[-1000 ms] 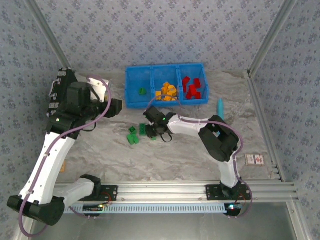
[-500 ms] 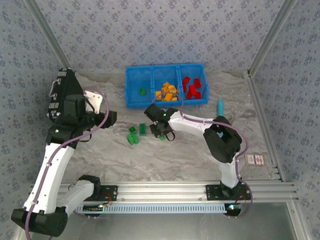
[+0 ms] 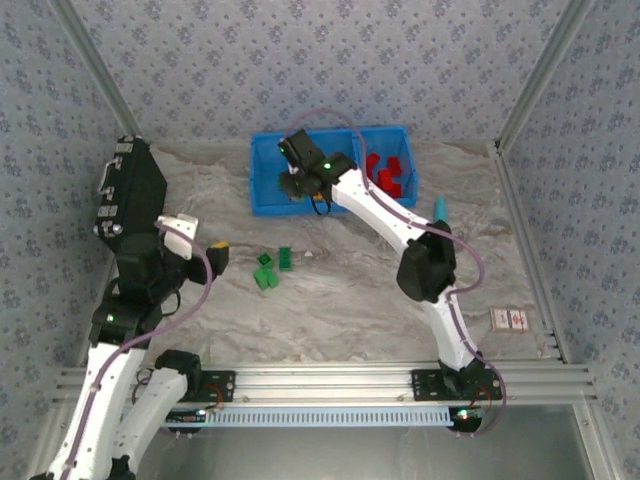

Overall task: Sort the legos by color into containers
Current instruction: Place the lego in the container.

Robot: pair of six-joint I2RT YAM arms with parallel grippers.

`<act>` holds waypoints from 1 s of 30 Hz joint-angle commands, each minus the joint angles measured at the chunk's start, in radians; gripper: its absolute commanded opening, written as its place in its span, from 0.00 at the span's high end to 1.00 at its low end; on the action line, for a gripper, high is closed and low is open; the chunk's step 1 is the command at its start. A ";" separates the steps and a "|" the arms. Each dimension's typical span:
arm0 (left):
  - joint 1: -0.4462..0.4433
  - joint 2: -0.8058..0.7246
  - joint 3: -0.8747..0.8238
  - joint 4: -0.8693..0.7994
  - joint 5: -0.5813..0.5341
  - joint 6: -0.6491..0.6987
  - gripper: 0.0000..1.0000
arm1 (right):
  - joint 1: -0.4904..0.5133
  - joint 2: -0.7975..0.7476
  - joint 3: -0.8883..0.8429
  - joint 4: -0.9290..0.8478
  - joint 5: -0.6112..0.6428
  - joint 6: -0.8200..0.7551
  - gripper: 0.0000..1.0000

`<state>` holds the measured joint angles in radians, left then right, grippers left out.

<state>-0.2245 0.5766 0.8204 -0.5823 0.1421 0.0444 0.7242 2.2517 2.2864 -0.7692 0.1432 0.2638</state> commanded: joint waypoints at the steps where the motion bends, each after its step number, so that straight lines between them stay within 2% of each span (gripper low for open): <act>1: -0.023 -0.029 -0.018 0.053 0.007 0.031 0.20 | -0.023 0.151 0.206 -0.085 -0.023 -0.052 0.81; 4: -0.038 -0.038 -0.023 0.055 0.013 0.036 0.19 | -0.035 0.262 0.355 -0.087 -0.073 -0.058 0.80; 6: -0.045 -0.031 -0.021 0.052 0.014 0.034 0.19 | -0.037 0.298 0.387 -0.071 -0.100 -0.063 0.79; 15: -0.078 -0.008 -0.024 0.061 0.016 0.034 0.19 | -0.049 0.346 0.355 0.009 -0.114 -0.059 0.78; 27: -0.079 0.012 -0.002 0.043 0.010 0.038 0.19 | -0.066 0.365 0.353 0.025 -0.134 -0.061 0.63; 30: -0.080 0.016 0.006 0.038 0.010 0.042 0.19 | -0.060 0.344 0.346 0.005 -0.136 -0.061 0.62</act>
<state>-0.2977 0.5888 0.7921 -0.5564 0.1452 0.0643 0.6735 2.6068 2.6225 -0.7284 0.0113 0.2157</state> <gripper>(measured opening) 0.810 0.375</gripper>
